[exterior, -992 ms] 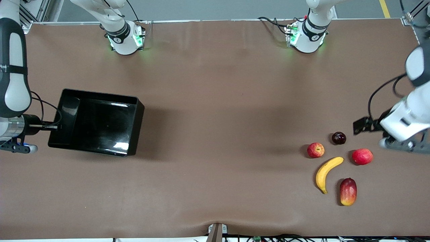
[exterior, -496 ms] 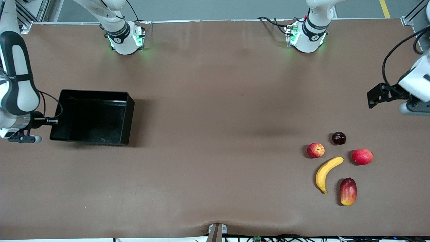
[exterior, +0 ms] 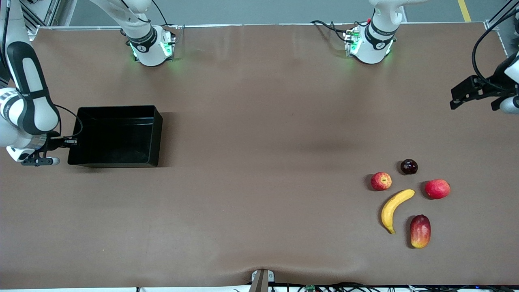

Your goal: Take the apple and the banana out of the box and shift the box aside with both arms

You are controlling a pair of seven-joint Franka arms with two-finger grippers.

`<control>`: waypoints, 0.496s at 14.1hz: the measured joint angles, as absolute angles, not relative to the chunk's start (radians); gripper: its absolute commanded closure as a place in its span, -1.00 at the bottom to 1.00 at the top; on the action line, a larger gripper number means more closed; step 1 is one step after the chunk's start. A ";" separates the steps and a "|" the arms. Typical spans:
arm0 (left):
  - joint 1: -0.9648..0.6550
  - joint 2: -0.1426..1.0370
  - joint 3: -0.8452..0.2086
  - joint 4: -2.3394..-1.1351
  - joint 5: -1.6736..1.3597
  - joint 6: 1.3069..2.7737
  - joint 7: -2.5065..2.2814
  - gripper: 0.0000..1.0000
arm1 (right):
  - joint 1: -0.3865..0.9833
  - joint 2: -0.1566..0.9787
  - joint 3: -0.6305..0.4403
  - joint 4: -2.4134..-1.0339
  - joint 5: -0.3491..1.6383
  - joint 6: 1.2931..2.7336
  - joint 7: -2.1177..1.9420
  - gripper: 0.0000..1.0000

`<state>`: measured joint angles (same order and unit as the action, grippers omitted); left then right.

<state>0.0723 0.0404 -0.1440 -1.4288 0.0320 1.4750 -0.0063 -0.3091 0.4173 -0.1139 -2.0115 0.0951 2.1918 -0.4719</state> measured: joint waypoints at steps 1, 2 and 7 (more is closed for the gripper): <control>0.059 0.026 -0.136 -1.445 0.030 1.473 -0.010 -1.00 | -0.311 0.418 -0.114 -2.014 0.095 2.192 -0.472 0.23; 0.046 0.007 -0.130 -1.467 0.028 1.473 -0.024 -1.00 | -0.313 0.418 -0.114 -2.015 0.097 2.190 -0.471 -0.78; -0.037 -0.078 -0.079 -1.553 0.028 1.481 -0.086 -1.00 | -0.321 0.417 -0.106 -1.958 0.105 2.091 -0.457 -1.00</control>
<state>-0.0369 -0.0781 -0.0786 -1.5527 0.0279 1.4812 -0.0858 -0.3209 0.4170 -0.1064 -1.9580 0.1050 2.0906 -0.4566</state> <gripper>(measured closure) 0.000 0.423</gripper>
